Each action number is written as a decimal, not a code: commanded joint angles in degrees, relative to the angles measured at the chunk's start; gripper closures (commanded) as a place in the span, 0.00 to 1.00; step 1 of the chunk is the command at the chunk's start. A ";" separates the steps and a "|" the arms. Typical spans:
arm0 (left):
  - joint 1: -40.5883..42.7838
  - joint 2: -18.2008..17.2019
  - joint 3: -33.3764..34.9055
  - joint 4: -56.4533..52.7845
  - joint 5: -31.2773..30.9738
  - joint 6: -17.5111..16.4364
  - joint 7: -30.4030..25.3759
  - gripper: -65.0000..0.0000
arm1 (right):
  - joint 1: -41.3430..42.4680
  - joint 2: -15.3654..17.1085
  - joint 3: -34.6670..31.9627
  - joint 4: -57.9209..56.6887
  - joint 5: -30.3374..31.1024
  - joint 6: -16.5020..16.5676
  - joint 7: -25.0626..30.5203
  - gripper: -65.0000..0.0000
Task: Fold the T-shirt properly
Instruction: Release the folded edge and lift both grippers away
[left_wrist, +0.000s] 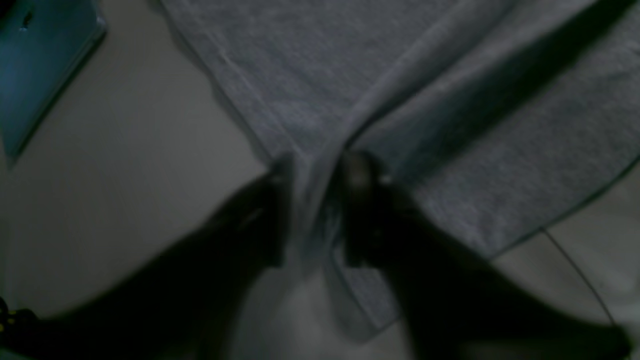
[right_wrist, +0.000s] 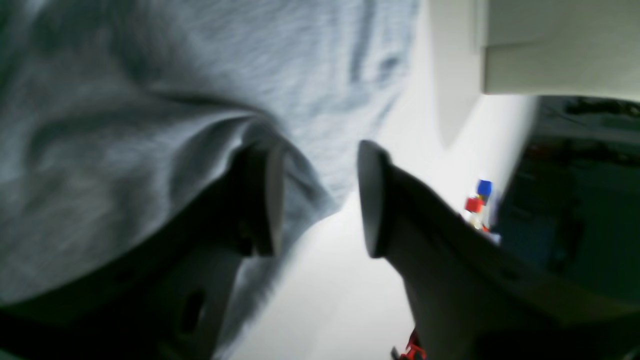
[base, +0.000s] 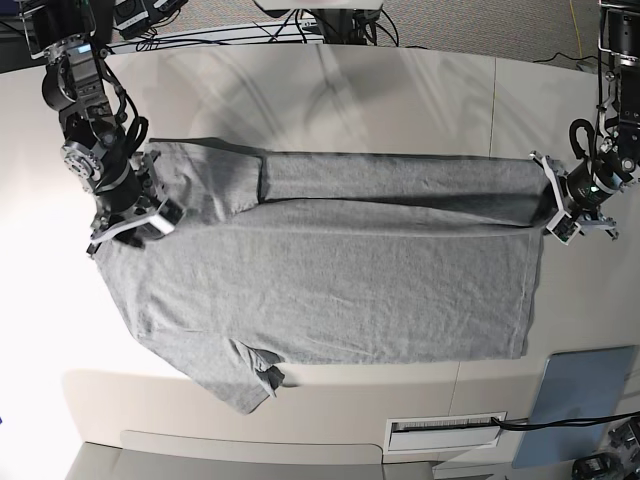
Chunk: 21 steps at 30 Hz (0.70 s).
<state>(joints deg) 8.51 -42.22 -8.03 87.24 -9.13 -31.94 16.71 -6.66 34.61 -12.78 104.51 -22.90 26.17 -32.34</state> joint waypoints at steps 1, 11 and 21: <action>-0.92 -1.31 -0.72 0.72 -0.59 1.14 -1.01 0.58 | 1.09 1.11 0.61 0.72 -0.46 -2.25 0.37 0.61; 0.00 -1.40 -0.87 0.72 -15.89 4.90 9.42 0.59 | 0.55 1.09 1.49 0.74 12.50 -14.78 -8.83 0.71; 5.92 7.43 -0.87 -0.81 -19.85 7.43 5.62 1.00 | -4.94 -3.65 14.91 -3.63 23.80 -11.41 -5.90 1.00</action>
<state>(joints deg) 15.03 -33.61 -8.36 85.89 -28.49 -24.93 23.42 -12.05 30.11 1.69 100.18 0.84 15.03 -38.92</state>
